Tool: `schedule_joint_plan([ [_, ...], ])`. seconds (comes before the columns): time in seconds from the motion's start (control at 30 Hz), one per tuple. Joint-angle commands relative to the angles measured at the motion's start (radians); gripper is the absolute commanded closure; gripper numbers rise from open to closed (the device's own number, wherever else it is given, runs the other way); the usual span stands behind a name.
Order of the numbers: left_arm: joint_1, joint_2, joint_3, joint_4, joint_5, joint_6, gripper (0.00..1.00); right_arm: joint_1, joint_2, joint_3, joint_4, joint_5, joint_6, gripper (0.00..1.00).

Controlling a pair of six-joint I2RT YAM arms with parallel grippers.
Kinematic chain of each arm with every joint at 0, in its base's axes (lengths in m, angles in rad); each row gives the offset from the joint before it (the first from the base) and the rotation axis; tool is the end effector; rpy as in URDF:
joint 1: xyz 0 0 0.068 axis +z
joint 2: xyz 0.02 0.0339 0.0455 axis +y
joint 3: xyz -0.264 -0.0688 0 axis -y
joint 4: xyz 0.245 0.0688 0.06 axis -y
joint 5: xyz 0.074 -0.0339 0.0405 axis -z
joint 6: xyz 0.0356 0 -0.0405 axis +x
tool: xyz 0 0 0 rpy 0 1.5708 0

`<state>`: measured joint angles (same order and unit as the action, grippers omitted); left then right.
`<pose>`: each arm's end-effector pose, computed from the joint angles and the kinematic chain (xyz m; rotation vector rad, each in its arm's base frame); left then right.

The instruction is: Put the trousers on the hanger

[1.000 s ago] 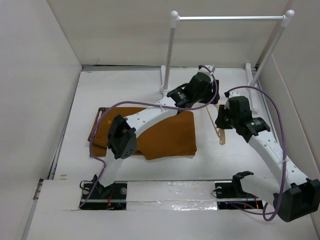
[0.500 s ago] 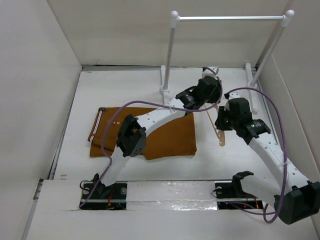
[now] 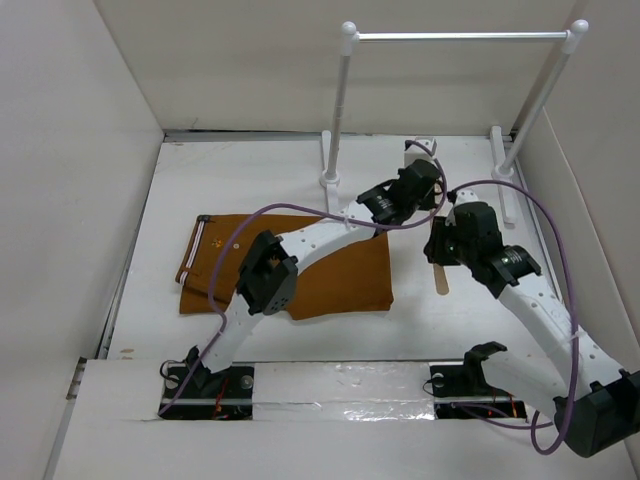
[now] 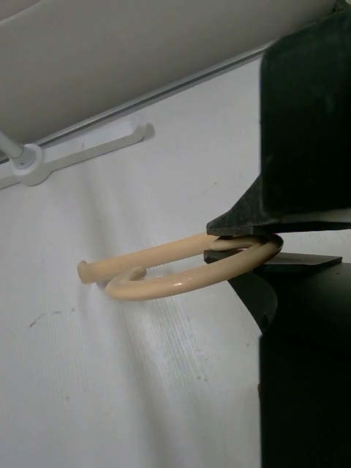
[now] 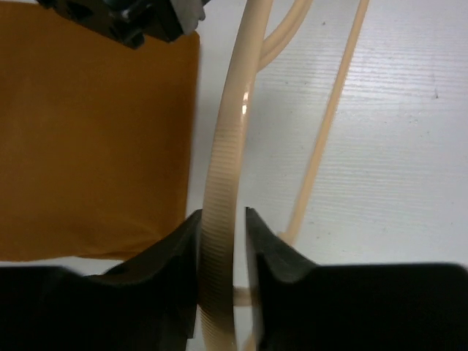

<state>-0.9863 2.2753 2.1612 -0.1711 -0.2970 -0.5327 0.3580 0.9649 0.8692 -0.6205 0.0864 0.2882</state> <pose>0.3094 -0.4487 0.3160 0.2204 1.9041 -0.7756 0.1901 0.0678 0.2950 -0.0349 2.2949 0.2377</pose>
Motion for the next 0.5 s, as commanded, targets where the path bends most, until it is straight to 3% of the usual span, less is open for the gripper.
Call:
schedule_joint_plan([
  [0.0,0.017,-0.101,-0.085,0.073,-0.024,-0.019,1.00,0.016,-0.044,-0.010,-0.016,0.023,0.009,0.63],
  [0.17,0.017,-0.261,-0.350,0.198,0.002,-0.110,1.00,0.016,-0.080,0.027,-0.082,-0.056,0.009,0.31],
  [0.27,0.017,-0.338,-0.489,0.264,-0.004,-0.179,1.00,0.016,-0.115,0.074,-0.152,-0.171,0.008,0.19],
  [0.33,0.008,-0.390,-0.587,0.301,-0.022,-0.229,1.00,0.016,-0.140,0.091,-0.180,-0.207,0.006,0.18],
  [0.4,-0.005,-0.424,-0.645,0.353,-0.042,-0.260,1.00,0.016,-0.184,0.091,-0.191,-0.212,0.006,0.27],
  [0.43,-0.015,-0.454,-0.671,0.369,-0.047,-0.274,1.00,0.016,-0.198,0.083,-0.185,-0.220,0.008,0.38],
  [0.47,-0.028,-0.468,-0.726,0.398,-0.054,-0.315,1.00,-0.007,-0.207,0.067,-0.171,-0.230,0.008,0.71],
])
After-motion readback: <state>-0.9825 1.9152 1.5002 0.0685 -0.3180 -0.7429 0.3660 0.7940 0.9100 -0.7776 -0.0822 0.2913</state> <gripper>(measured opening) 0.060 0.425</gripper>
